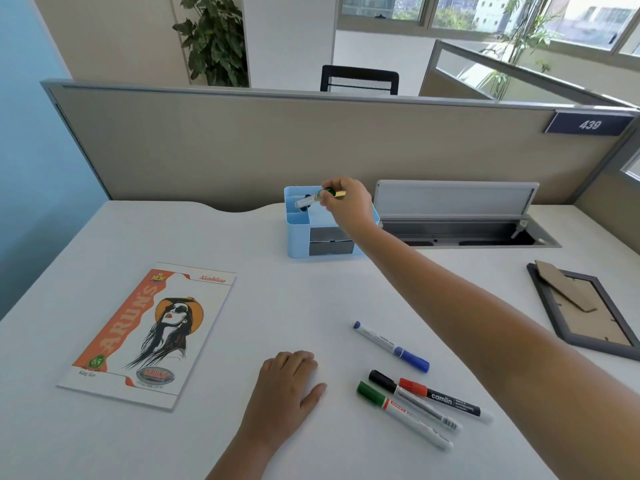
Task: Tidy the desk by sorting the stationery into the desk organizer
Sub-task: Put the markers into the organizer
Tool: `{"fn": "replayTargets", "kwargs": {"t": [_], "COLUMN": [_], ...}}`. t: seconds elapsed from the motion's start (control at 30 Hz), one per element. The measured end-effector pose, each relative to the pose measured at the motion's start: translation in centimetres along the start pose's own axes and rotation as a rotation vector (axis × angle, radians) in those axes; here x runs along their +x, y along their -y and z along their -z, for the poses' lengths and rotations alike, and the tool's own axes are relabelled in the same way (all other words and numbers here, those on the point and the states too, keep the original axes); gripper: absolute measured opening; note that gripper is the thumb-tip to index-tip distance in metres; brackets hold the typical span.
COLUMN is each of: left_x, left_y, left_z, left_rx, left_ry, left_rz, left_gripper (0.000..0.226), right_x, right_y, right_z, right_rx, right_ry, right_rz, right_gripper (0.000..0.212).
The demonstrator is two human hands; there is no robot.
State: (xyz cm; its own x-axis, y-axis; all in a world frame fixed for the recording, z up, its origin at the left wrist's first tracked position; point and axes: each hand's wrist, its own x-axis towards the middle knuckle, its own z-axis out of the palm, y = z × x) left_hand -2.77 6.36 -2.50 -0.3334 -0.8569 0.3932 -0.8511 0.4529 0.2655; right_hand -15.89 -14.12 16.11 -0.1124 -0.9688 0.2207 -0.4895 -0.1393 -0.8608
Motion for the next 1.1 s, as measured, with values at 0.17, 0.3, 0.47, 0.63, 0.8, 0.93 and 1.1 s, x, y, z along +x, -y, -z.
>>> {"fn": "replayTargets", "kwargs": {"t": [0.17,0.3,0.47,0.63,0.8,0.93,1.1], "left_x": [0.0,0.1,0.0,0.0,0.0,0.0,0.0], "left_y": [0.1,0.2,0.2,0.1,0.2,0.2,0.0], "left_z": [-0.2,-0.3,-0.3,-0.3,-0.3,-0.3,-0.3], "left_rx": [-0.008,-0.012,-0.006,-0.005,0.01,0.017,0.009], "left_ry": [-0.022,-0.038,-0.033,-0.017,-0.031,-0.051,-0.043], "left_rz": [-0.005,-0.011,-0.01,-0.007,-0.014,-0.027,-0.026], "left_gripper": [0.027,0.026,0.026,0.027,0.026,0.026,0.027], "right_x": [0.9,0.2,-1.3,-4.1,-8.9,-12.2,-12.7], "right_y": [0.1,-0.3,-2.1,-3.6,-7.7,-11.2,-12.2], "right_z": [-0.3,0.8,1.9,3.9,6.0,5.8,8.1], "right_rx": [-0.034,0.0,-0.038,-0.126,-0.577,-0.827,-0.963], "right_ry": [0.144,0.192,0.257,0.447,0.65,0.735,0.738], "right_rz": [-0.057,-0.047,-0.05,-0.044,0.006,-0.073,-0.228], "right_gripper": [0.059,0.059,0.041,0.029,0.029,0.046,0.071]}}
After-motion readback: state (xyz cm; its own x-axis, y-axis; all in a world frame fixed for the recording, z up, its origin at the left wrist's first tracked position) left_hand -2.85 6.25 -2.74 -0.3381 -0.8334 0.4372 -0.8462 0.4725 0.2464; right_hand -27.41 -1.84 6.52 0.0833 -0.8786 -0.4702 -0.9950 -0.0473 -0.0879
